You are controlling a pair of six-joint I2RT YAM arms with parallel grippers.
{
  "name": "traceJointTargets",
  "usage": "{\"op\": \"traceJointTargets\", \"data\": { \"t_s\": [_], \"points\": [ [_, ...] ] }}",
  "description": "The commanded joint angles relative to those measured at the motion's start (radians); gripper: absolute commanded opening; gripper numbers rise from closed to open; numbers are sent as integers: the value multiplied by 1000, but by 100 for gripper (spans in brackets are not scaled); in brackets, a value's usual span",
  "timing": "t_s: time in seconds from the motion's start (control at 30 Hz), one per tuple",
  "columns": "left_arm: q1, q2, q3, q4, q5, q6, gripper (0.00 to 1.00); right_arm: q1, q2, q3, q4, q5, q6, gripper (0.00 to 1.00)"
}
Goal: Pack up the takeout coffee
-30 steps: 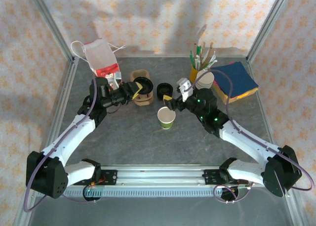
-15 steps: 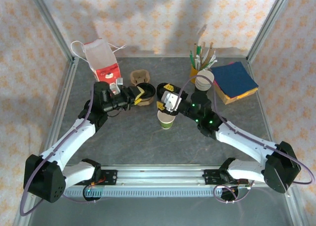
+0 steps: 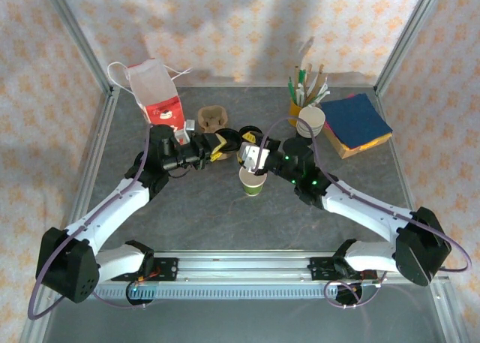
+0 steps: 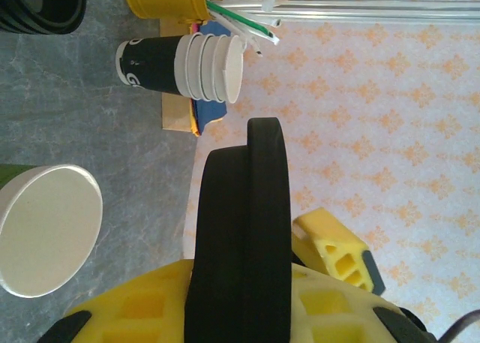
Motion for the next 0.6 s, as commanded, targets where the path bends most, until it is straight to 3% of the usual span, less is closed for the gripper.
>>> {"op": "traceJointTargets", "data": {
  "t_s": [0.0,0.17,0.57],
  "points": [
    [-7,-1,5,-6,-5,-1,13,5,-37,6,12,21,-25,52],
    [-7,0,9,-16,-1,9,12,5,-37,-8,7,39,-42,54],
    [-12,-8,14,-26,15,12,13,4,-12,43,-48,8,-56,41]
  ]
}}
